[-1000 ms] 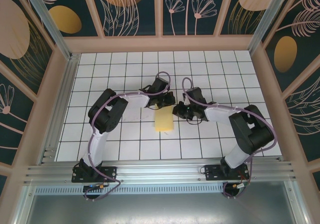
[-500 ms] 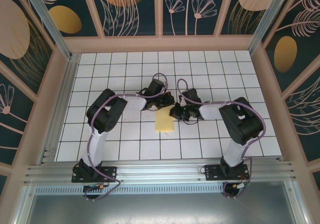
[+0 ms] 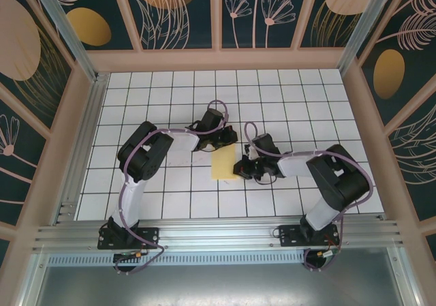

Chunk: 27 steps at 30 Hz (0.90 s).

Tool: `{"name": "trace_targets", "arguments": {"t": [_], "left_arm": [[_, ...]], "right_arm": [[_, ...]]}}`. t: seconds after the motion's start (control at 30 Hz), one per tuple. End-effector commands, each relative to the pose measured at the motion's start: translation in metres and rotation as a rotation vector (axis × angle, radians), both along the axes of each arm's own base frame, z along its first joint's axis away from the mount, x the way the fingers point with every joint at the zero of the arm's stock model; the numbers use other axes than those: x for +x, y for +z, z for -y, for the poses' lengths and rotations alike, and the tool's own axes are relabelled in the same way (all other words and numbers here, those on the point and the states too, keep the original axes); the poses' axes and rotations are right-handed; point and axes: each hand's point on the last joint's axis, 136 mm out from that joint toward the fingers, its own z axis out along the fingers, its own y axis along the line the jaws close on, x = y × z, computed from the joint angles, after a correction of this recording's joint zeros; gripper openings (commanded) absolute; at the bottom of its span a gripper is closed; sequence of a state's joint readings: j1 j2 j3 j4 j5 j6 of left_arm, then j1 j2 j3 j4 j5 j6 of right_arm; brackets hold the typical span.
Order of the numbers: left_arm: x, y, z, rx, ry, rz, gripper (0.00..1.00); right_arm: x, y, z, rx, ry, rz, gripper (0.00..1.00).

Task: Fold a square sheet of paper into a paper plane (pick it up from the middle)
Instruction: First fold in half a square sheet of paper at the center of the table.

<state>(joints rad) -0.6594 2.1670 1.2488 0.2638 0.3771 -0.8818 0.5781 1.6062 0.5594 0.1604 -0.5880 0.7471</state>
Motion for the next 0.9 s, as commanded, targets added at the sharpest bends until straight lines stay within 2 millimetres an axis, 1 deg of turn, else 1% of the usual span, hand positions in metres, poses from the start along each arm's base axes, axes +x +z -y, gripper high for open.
{"name": "trace_targets", "arguments": {"t": [0.0, 0.07, 0.13, 0.2, 0.27, 0.33, 0.37, 0.43, 0.47, 0.57, 0.7, 0.77, 0.87], "left_arm": [[-0.027, -0.072, -0.045, 0.197, 0.056, -0.168, 0.0], [-0.027, -0.071, -0.046, 0.195, 0.056, -0.166, 0.0], [-0.028, -0.071, -0.045, 0.194, 0.052, -0.168, 0.0], [-0.029, -0.071, -0.045, 0.191, 0.053, -0.17, 0.0], [-0.029, -0.071, -0.044, 0.181, 0.052, -0.174, 0.0], [-0.03, -0.071, -0.043, 0.171, 0.053, -0.182, 0.0], [-0.03, -0.071, -0.043, 0.168, 0.056, -0.185, 0.0], [-0.03, -0.071, -0.043, 0.161, 0.058, -0.19, 0.0], [-0.031, -0.071, -0.042, 0.156, 0.061, -0.195, 0.0], [-0.033, -0.071, -0.04, 0.138, 0.064, -0.21, 0.0], [-0.033, -0.071, -0.041, 0.133, 0.073, -0.214, 0.0], [-0.033, -0.07, -0.041, 0.129, 0.074, -0.215, 0.0], [-0.033, -0.071, -0.04, 0.128, 0.075, -0.218, 0.0]], "right_arm": [[-0.025, -0.001, 0.008, -0.027, 0.016, -0.083, 0.03], [-0.007, 0.022, 0.002, 0.0, 0.002, 0.001, 0.03], [0.018, 0.042, 0.0, 0.019, -0.047, 0.083, 0.04], [0.041, 0.054, -0.002, 0.031, -0.091, 0.141, 0.04], [0.06, 0.049, -0.006, 0.008, -0.125, 0.157, 0.04], [0.075, 0.042, -0.011, -0.012, -0.147, 0.158, 0.03], [0.083, 0.037, -0.011, -0.034, -0.165, 0.159, 0.03], [0.096, 0.032, -0.011, -0.052, -0.197, 0.171, 0.03], [0.108, 0.03, -0.003, -0.053, -0.239, 0.175, 0.02], [0.119, 0.025, 0.0, -0.069, -0.271, 0.186, 0.02], [0.125, 0.018, 0.006, -0.09, -0.297, 0.197, 0.01], [0.126, 0.016, 0.005, -0.083, -0.285, 0.202, 0.01], [0.123, 0.016, -0.004, -0.039, -0.245, 0.202, 0.02]]}}
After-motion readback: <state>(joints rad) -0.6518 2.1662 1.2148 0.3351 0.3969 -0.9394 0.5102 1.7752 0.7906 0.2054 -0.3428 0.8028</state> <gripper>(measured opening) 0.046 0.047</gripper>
